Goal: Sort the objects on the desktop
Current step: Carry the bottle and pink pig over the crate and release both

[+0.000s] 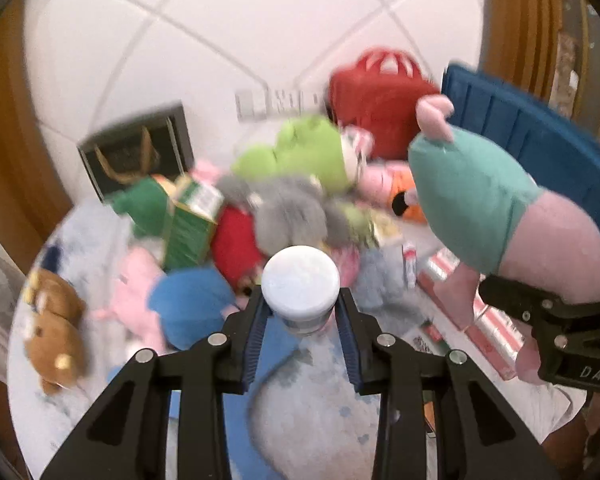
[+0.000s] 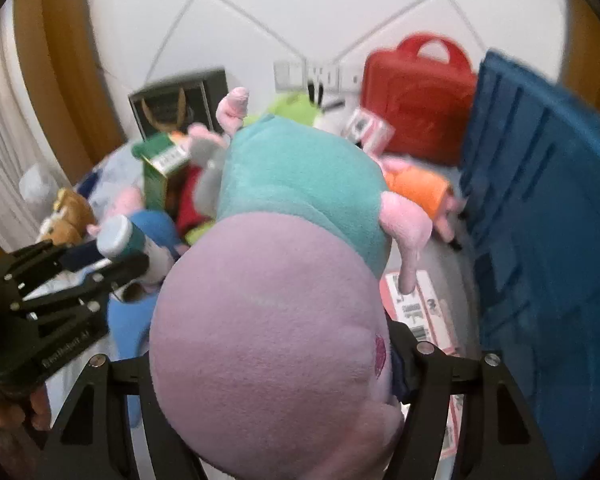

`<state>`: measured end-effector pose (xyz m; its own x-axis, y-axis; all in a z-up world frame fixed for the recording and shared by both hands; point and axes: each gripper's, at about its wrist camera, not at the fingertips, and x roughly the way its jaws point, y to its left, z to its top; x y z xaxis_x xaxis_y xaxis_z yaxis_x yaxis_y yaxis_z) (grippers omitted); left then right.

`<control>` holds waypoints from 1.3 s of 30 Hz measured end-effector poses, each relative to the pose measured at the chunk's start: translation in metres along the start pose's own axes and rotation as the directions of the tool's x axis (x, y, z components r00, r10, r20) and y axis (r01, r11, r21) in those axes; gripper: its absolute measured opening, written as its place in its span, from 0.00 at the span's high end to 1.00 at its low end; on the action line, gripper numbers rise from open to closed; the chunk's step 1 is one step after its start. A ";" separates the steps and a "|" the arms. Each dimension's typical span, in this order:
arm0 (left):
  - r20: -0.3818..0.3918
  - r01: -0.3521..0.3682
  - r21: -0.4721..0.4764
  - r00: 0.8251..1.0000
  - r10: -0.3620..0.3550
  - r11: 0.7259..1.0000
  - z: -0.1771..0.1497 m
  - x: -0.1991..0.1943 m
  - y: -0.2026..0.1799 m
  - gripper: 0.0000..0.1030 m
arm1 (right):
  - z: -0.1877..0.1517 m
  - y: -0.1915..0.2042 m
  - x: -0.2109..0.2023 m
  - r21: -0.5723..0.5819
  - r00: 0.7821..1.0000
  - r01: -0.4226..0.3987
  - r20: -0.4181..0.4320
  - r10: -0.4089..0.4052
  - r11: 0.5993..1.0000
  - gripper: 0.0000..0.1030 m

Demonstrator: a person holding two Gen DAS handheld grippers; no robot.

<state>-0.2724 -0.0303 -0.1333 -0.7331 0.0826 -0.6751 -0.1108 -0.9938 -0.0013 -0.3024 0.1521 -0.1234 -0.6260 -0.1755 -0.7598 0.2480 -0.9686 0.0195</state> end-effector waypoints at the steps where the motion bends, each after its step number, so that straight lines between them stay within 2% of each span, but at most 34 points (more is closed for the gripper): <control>1: 0.018 -0.002 0.005 1.000 0.002 1.000 0.009 -0.011 0.004 0.68 | 0.002 0.003 -0.009 0.001 1.000 0.006 0.017 -0.006 1.000 0.33; 8: 0.142 0.015 0.045 0.990 -0.021 0.999 0.016 -0.064 0.012 0.68 | -0.003 0.036 -0.072 0.037 0.987 0.074 0.142 -0.078 0.997 0.33; 12: 0.192 0.065 0.051 0.979 -0.074 0.997 0.021 -0.082 0.007 0.68 | -0.002 0.043 -0.107 0.067 0.969 0.142 0.193 -0.153 0.988 0.33; 15: 0.225 0.094 0.070 0.969 -0.107 0.993 0.026 -0.096 -0.011 0.68 | -0.005 0.040 -0.139 0.089 0.949 0.185 0.242 -0.201 0.979 0.33; 20: 0.282 0.108 0.099 0.950 -0.132 0.989 0.037 -0.119 -0.057 0.68 | -0.009 0.015 -0.186 0.116 0.916 0.209 0.325 -0.237 0.971 0.33; 25: 0.355 0.118 0.106 0.923 -0.148 0.987 0.052 -0.140 -0.134 0.67 | -0.017 -0.038 -0.238 0.127 0.877 0.229 0.404 -0.261 0.965 0.33; 27: 0.381 0.118 0.103 0.913 -0.149 0.988 0.060 -0.148 -0.173 0.67 | -0.023 -0.073 -0.261 0.131 0.860 0.243 0.429 -0.276 0.961 0.33; 31: 0.401 0.125 0.102 0.903 -0.156 0.987 0.072 -0.159 -0.243 0.67 | -0.035 -0.143 -0.301 0.133 0.837 0.273 0.456 -0.304 0.953 0.33; 35: 0.391 0.129 0.112 0.906 -0.163 0.985 0.081 -0.163 -0.315 0.67 | -0.048 -0.210 -0.323 0.140 0.832 0.302 0.444 -0.332 0.943 0.33; 39: 0.347 0.134 0.132 0.922 -0.172 0.982 0.086 -0.160 -0.370 0.67 | -0.058 -0.268 -0.322 0.139 0.851 0.314 0.397 -0.343 0.939 0.33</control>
<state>-0.1718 0.3308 0.0389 -0.8896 0.2732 -0.3660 -0.2955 -0.9553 0.0052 -0.1248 0.4788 0.0784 -0.9116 0.1132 -0.3951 -0.0665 -0.9893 -0.1299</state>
